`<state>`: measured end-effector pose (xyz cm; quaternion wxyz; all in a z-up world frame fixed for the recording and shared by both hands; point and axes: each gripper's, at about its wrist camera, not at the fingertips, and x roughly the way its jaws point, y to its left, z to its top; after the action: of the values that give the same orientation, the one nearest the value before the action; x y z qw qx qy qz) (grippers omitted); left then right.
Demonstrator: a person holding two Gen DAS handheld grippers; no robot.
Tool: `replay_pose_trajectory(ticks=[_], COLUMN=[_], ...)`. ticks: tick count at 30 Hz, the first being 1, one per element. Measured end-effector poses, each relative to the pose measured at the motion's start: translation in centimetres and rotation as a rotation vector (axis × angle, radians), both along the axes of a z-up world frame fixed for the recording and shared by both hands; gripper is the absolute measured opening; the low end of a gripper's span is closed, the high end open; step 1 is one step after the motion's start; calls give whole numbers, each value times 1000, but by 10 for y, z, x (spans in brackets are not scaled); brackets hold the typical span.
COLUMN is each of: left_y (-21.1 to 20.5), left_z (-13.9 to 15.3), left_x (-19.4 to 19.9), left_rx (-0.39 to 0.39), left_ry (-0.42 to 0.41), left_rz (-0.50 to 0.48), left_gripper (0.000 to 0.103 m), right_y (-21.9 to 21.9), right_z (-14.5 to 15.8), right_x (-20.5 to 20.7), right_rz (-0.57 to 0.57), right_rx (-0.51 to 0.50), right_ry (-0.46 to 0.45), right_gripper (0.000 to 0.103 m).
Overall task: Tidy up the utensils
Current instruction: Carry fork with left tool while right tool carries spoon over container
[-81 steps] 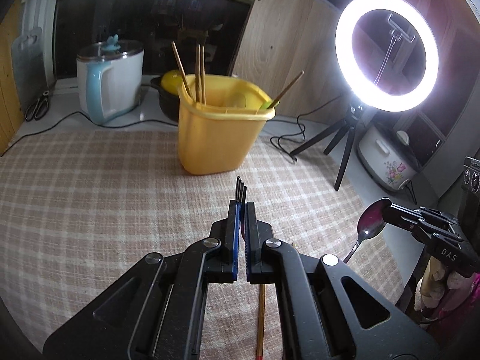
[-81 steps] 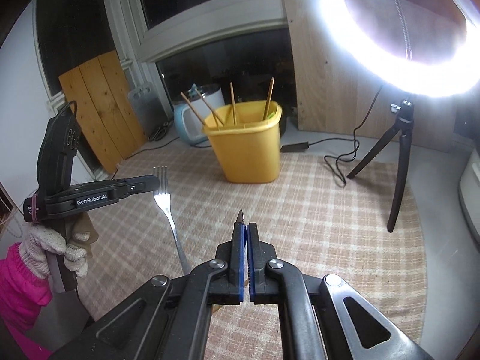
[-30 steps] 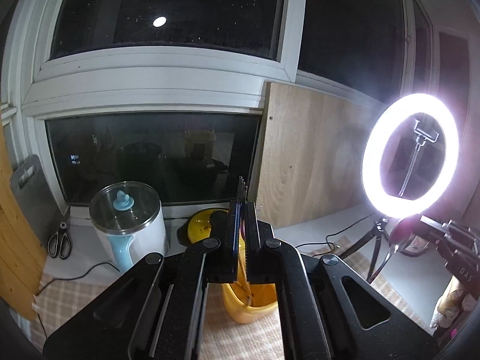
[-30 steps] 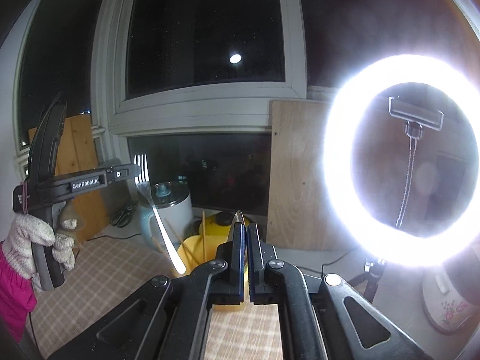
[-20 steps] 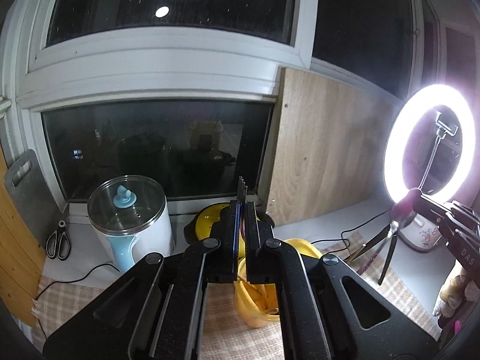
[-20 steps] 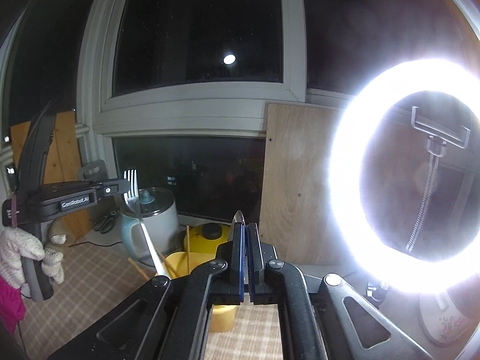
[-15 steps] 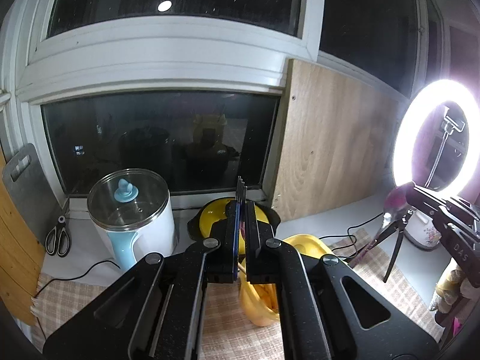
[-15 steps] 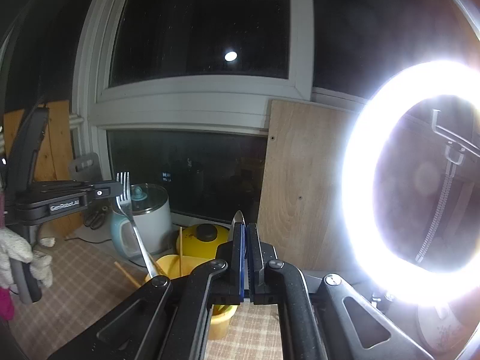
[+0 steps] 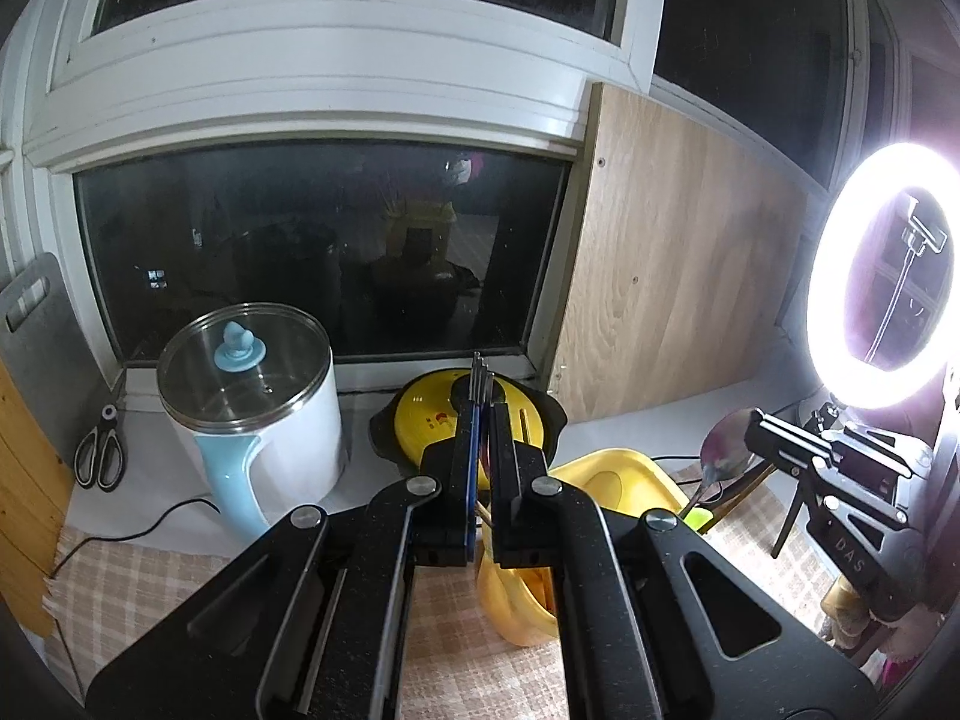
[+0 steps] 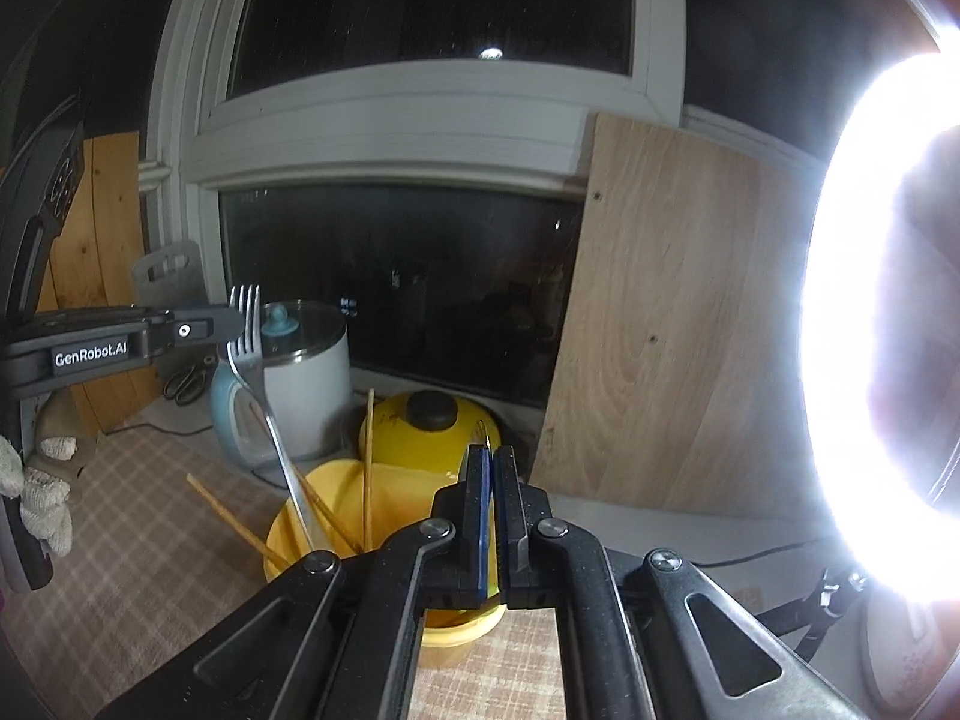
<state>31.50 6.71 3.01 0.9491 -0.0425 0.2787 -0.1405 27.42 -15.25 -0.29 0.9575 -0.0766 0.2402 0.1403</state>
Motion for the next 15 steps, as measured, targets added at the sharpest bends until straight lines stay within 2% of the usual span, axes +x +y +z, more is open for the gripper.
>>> replay_pose_trajectory(ticks=[15], left_y=[-14], left_z=[-26], left_x=[7], left_rx=[-6], left_ry=[67], left_rz=[-33], left_gripper=[0], right_y=[-5], right_z=[-15], right_x=[-11], right_rz=[6], right_rx=[38], right_ry=[57], right_gripper=[0])
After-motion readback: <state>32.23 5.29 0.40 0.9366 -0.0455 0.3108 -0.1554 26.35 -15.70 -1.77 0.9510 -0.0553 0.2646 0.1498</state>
